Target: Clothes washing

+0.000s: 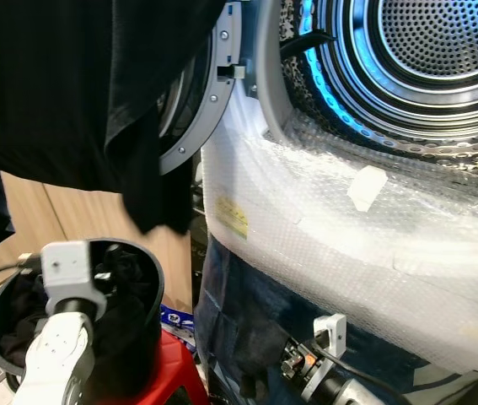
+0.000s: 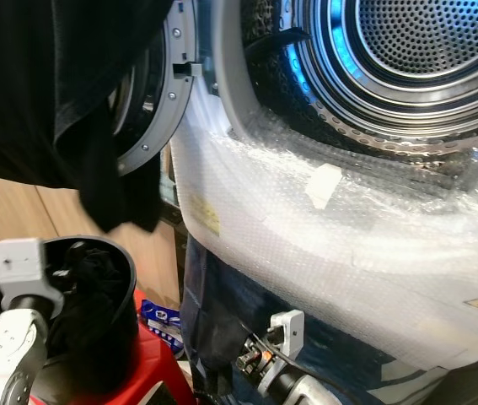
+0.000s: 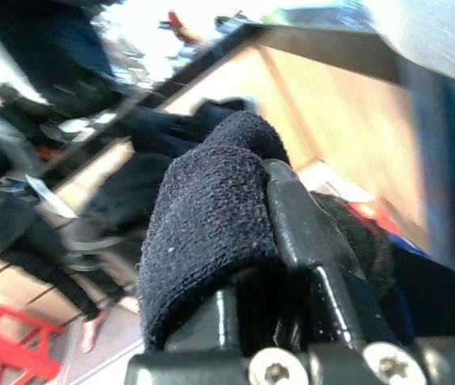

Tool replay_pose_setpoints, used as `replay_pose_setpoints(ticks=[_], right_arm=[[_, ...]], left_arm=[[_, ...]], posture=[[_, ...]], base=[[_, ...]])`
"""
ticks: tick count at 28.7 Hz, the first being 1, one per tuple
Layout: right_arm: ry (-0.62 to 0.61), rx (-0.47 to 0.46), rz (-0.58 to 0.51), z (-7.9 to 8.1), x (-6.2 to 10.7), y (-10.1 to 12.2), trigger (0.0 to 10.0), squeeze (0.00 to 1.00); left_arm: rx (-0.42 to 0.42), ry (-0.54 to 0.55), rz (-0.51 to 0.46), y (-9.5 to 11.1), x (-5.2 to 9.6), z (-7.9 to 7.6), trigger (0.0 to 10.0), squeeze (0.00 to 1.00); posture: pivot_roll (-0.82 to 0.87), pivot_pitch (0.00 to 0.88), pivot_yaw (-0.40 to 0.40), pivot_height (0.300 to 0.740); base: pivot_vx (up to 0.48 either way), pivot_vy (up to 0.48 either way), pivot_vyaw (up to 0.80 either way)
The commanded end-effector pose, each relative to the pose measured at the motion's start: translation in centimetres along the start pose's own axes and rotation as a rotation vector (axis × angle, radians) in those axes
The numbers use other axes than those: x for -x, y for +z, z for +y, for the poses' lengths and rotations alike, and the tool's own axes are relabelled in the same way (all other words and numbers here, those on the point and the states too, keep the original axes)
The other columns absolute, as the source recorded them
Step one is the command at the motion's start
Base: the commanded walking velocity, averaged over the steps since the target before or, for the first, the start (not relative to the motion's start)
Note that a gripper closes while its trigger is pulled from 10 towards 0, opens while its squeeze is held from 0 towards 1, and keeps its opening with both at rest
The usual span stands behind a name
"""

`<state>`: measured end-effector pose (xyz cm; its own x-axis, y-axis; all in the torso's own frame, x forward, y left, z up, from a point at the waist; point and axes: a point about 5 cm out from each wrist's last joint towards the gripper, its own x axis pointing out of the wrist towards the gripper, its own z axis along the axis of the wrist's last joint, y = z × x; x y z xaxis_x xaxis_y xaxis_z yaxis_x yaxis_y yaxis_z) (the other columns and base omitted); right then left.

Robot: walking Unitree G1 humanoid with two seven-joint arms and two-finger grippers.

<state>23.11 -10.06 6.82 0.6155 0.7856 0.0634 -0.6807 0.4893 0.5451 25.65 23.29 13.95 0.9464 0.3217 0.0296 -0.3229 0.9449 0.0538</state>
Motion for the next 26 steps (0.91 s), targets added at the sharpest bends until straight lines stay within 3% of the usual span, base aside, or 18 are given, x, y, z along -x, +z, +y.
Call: replay_pose_setpoints(ticks=[1,6,10,11,12,13,15,16,18,20,24,26], right_arm=[[0.129,0.005,-0.011,1.7,0.2,1.3,0.0,0.00],[0.494,0.052,-0.116,7.0,0.5,6.5,0.0,0.00],[0.544,0.062,-0.181,7.9,0.4,8.4,0.0,0.00],[0.583,0.079,-0.235,8.6,0.2,9.9,0.0,0.00],[0.583,0.079,-0.235,8.6,0.2,9.9,0.0,0.00],[0.609,0.108,-0.304,9.2,-0.2,11.8,0.0,0.00],[0.609,0.108,-0.304,9.2,-0.2,11.8,0.0,0.00],[0.637,0.165,-0.446,10.0,-1.1,15.9,0.0,0.00],[0.632,0.203,-0.574,10.5,-1.9,19.8,0.0,0.00],[0.620,0.202,-0.592,10.4,-2.0,20.6,0.0,0.00],[0.611,0.262,-0.708,10.8,-2.8,25.3,0.0,0.00],[0.601,0.284,-0.743,10.7,-3.0,26.6,0.0,0.00]], left_arm=[[-0.008,0.037,0.020,-1.1,0.3,0.4,10.0,0.00],[-0.034,0.001,0.023,-2.3,0.4,-0.2,10.0,0.00],[-0.029,0.005,0.022,-2.5,0.4,-0.3,10.0,0.00],[-0.035,0.002,0.022,-2.7,0.4,-0.4,10.0,0.00],[-0.035,0.002,0.022,-2.7,0.4,-0.4,10.0,0.00],[-0.038,-0.006,0.020,-2.8,0.4,-0.6,10.0,0.00],[-0.038,-0.006,0.020,-2.8,0.4,-0.6,10.0,0.00],[-0.046,-0.019,0.017,-3.0,0.4,-0.9,10.0,0.00],[-0.055,-0.028,0.011,-3.1,0.4,-1.2,10.0,0.00],[-0.055,-0.030,0.006,-3.2,0.4,-1.2,10.0,0.00],[-0.057,-0.031,0.003,-3.2,0.5,-1.3,10.0,0.00],[-0.055,-0.028,0.004,-3.3,0.5,-1.2,10.0,0.00]], posture=[[0.07,0.000,-0.026,0.740],[0.06,0.000,-0.028,0.740],[0.06,0.000,-0.029,0.740],[0.06,0.000,-0.029,0.740],[0.06,0.000,-0.029,0.740],[0.05,0.000,-0.025,0.740],[0.05,0.000,-0.025,0.740],[0.05,0.000,-0.022,0.740],[0.05,0.000,-0.021,0.740],[0.05,0.000,-0.021,0.740],[0.06,0.000,-0.025,0.740],[0.07,0.000,-0.025,0.740]], base=[[0.000,0.000,0.00],[0.000,0.000,0.00],[0.000,0.000,0.00],[0.000,0.000,0.00],[0.000,0.000,0.00],[0.000,0.000,0.00],[0.000,0.000,0.00],[0.000,0.000,0.00],[0.000,0.000,0.00],[0.000,0.000,0.00],[0.000,0.000,0.00],[0.000,0.000,0.00]])
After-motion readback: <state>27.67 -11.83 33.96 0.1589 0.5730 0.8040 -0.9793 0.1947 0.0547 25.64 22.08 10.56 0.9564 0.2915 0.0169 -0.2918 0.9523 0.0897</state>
